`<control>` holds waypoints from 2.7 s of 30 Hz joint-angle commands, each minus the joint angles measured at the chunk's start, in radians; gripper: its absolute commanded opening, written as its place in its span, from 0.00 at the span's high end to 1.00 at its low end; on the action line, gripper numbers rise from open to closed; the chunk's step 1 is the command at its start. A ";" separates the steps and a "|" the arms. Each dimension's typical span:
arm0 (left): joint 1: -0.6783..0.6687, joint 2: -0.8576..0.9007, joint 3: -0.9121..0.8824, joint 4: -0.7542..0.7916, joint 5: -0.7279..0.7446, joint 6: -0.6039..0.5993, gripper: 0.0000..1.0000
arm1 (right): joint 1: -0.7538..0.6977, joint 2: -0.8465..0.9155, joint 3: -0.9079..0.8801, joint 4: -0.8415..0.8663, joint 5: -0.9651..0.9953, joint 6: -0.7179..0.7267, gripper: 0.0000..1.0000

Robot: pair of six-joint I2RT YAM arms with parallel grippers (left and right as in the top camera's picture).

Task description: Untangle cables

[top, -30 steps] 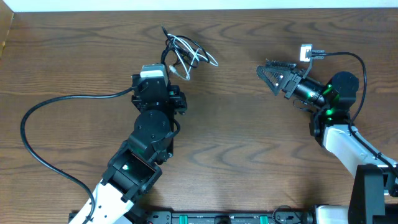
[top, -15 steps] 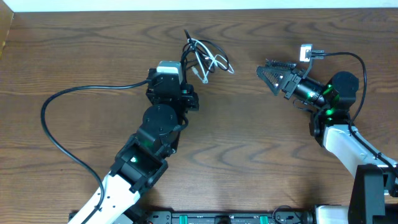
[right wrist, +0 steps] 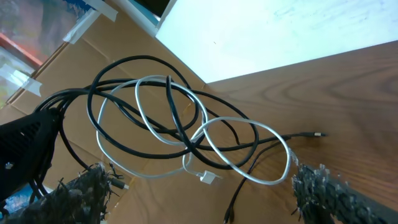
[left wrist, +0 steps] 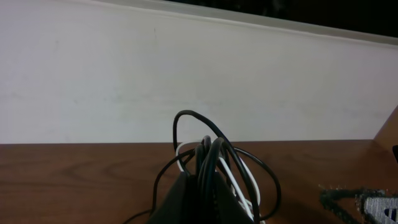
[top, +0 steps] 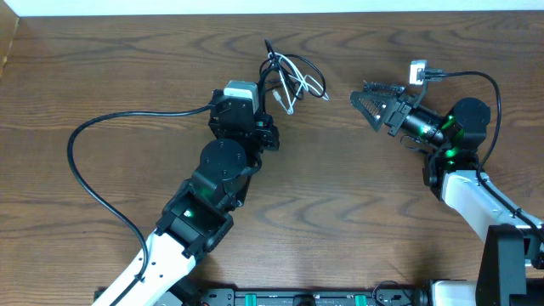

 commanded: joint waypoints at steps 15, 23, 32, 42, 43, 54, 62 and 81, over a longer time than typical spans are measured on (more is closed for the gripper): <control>0.003 0.000 0.021 0.004 0.005 -0.002 0.92 | 0.003 -0.003 0.000 0.001 -0.010 -0.018 0.09; 0.003 0.000 0.021 -0.029 0.386 0.258 0.92 | 0.003 -0.003 0.000 0.001 -0.011 -0.018 0.09; 0.003 0.000 0.021 -0.074 0.584 0.423 0.92 | 0.002 -0.003 0.000 0.003 -0.029 -0.053 0.04; 0.003 0.000 0.021 -0.066 0.582 0.430 0.92 | 0.002 -0.003 0.000 0.004 -0.067 -0.116 0.13; 0.003 0.000 0.021 -0.062 0.579 0.430 0.92 | 0.002 -0.003 0.000 0.004 -0.072 -0.126 0.13; 0.003 0.000 0.021 -0.027 0.579 0.430 0.92 | 0.003 -0.003 0.000 0.004 -0.199 -0.296 0.15; 0.003 0.000 0.021 0.005 0.580 0.418 0.92 | 0.037 -0.003 0.000 0.005 -0.242 -0.397 0.28; 0.003 0.000 0.021 -0.002 0.512 0.418 0.92 | 0.048 -0.003 0.000 0.023 -0.231 -0.407 0.99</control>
